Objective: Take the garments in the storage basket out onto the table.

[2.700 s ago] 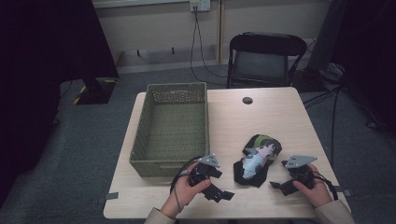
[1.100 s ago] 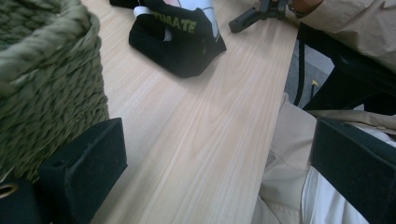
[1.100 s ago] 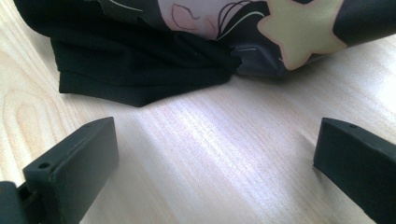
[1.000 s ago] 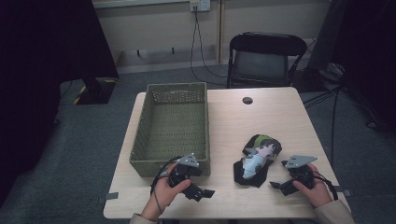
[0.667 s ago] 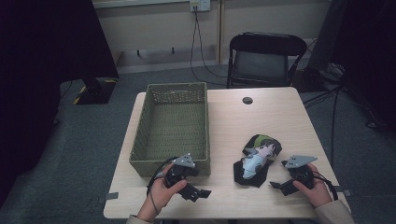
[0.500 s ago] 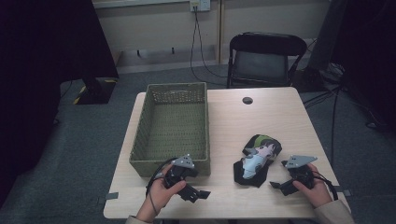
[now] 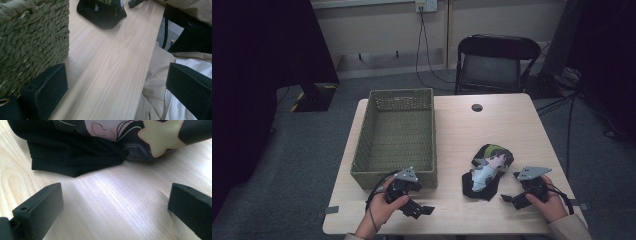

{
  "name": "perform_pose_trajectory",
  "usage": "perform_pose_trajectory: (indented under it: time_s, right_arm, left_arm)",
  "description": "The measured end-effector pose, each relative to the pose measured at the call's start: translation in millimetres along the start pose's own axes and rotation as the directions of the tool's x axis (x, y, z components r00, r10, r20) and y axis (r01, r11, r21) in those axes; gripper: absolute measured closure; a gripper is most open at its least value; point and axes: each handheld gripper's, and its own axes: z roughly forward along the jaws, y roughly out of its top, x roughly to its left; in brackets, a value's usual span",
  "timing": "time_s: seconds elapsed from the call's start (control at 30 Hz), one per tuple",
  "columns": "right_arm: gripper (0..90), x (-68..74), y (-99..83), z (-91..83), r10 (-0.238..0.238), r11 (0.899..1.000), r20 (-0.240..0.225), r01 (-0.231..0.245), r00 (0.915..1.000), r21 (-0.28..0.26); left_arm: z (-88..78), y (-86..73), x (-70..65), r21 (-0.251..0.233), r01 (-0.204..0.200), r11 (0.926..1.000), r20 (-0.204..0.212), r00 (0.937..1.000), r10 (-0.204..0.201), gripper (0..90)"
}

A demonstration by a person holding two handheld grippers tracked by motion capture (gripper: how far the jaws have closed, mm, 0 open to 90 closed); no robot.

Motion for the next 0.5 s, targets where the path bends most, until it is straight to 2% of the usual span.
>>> perform_pose_trajectory:
  time_s: [0.27, 0.5]
  right_arm:
    - [0.0, 0.0, 0.0, 0.0, 0.0, 1.0, 0.0, 0.0, 1.0, 0.0]
    - [0.0, 0.0, 0.0, 0.0, 0.0, 1.0, 0.0, 0.0, 1.0, 0.0]
  left_arm:
    - [-1.7, -4.3, 0.4, 0.005, 0.007, 1.0, 0.001, 1.0, -0.007, 3.4]
    - [-5.2, -8.9, 2.9, 0.017, 0.006, 0.9998, -0.025, 0.9997, -0.006, 3.4]
